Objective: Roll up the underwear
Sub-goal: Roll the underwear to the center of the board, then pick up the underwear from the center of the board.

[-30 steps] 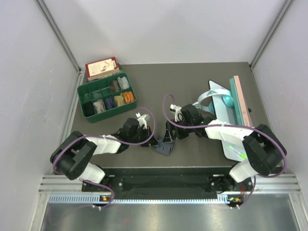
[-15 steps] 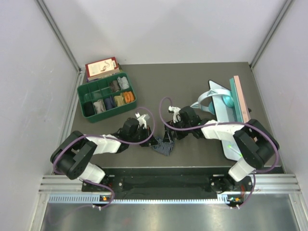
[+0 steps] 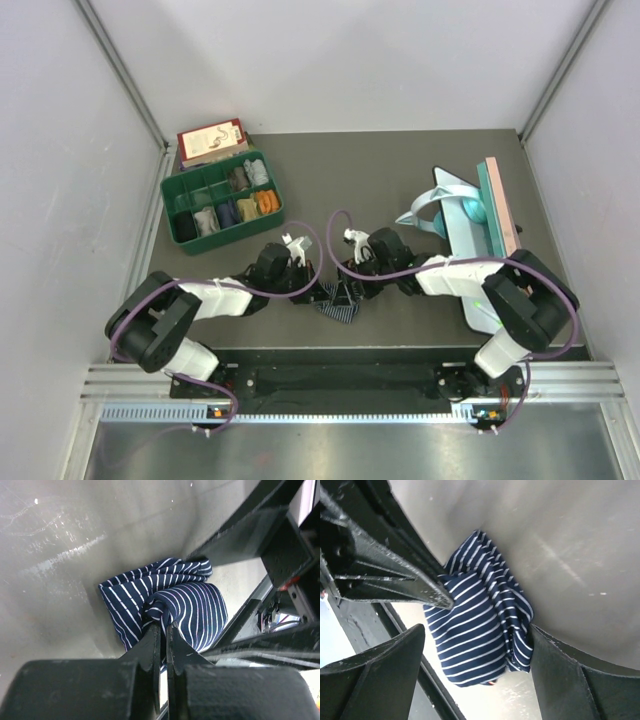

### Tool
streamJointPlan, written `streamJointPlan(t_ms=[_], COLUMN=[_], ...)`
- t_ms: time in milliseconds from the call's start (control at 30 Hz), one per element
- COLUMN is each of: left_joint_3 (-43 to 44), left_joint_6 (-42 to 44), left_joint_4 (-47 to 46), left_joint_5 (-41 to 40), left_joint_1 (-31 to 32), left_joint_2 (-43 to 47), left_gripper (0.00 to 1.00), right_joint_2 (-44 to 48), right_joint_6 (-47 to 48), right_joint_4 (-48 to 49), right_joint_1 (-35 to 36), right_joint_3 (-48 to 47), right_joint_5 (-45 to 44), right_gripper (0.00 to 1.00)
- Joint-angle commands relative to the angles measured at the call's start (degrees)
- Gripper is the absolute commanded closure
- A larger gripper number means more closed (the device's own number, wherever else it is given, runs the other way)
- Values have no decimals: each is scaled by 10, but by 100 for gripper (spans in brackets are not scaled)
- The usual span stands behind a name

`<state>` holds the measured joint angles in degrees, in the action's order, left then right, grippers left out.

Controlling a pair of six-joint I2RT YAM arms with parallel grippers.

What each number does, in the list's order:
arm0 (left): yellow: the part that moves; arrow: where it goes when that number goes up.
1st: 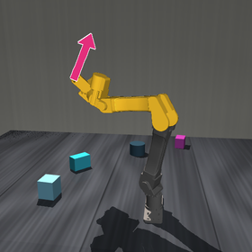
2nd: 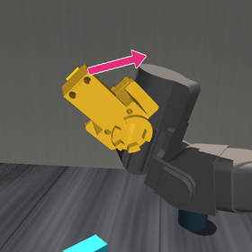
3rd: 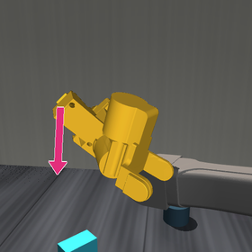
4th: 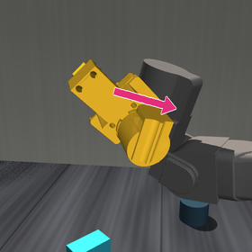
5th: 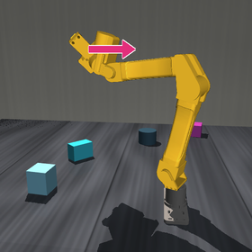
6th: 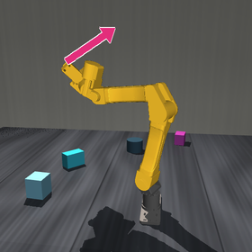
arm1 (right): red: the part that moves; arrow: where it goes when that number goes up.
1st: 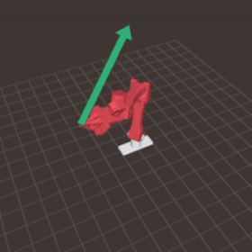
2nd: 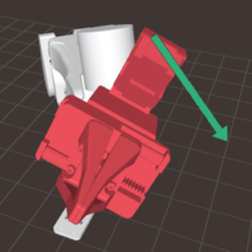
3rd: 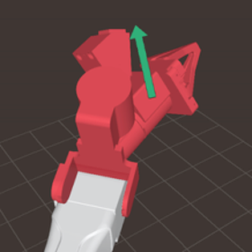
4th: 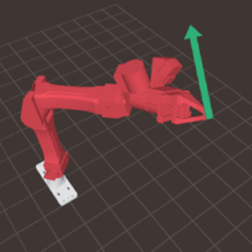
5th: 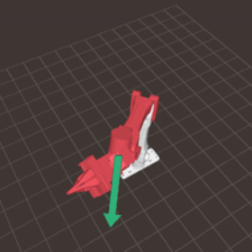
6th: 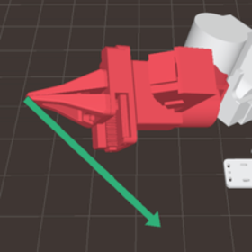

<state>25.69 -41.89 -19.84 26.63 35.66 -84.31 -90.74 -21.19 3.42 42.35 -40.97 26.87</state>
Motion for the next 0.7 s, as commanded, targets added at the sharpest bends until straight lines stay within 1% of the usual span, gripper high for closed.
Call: streamJointPlan(t_ms=[0, 133, 233, 333, 367, 433, 467, 500, 533, 600, 633, 667], left_joint_3=[-8, -6, -6, -5, -4, -3, -2, -2, -2, -1, 1, 3], left_joint_6=[26, 22, 20, 20, 19, 17, 16, 16, 15, 13, 13, 13], left_joint_4=[86, 82, 80, 81, 81, 81, 81, 81, 81, 82, 85, 88], left_joint_5=[-68, -67, -65, -67, -67, -69, -69, -69, -69, -72, -76, -89], left_joint_1=[-2, -2, -2, -2, -2, -2, -2, -2, -2, -2, -2, -2], left_joint_2=[-37, -46, -49, -47, -45, -39, -37, -31, -28, -15, -9, -1], left_gripper=[100, 100, 100, 100, 100, 100, 100, 100, 100, 100, 95, 81], right_joint_2=[23, 35, 39, 39, 39, 39, 39, 38, 38, 36, 36, 36], right_joint_6=[30, 50, 60, 69, 71, 76, 77, 79, 79, 79, 77, 71], right_joint_4=[-30, -57, -71, -89, -93, -103, -104, -105, -106, -106, -109, -110], right_joint_1=[33, 54, 61, 63, 62, 63, 63, 63, 63, 63, 63, 63], right_joint_3=[-31, -42, -46, -52, -53, -54, -54, -53, -53, -53, -53, -53], right_joint_5=[-21, -46, -63, -71, -73, -79, -79, -80, -80, -81, -82, -84], right_gripper=[21, 23, 27, 44, 56, 65, 73, 76, 84, 94, 100, 100])
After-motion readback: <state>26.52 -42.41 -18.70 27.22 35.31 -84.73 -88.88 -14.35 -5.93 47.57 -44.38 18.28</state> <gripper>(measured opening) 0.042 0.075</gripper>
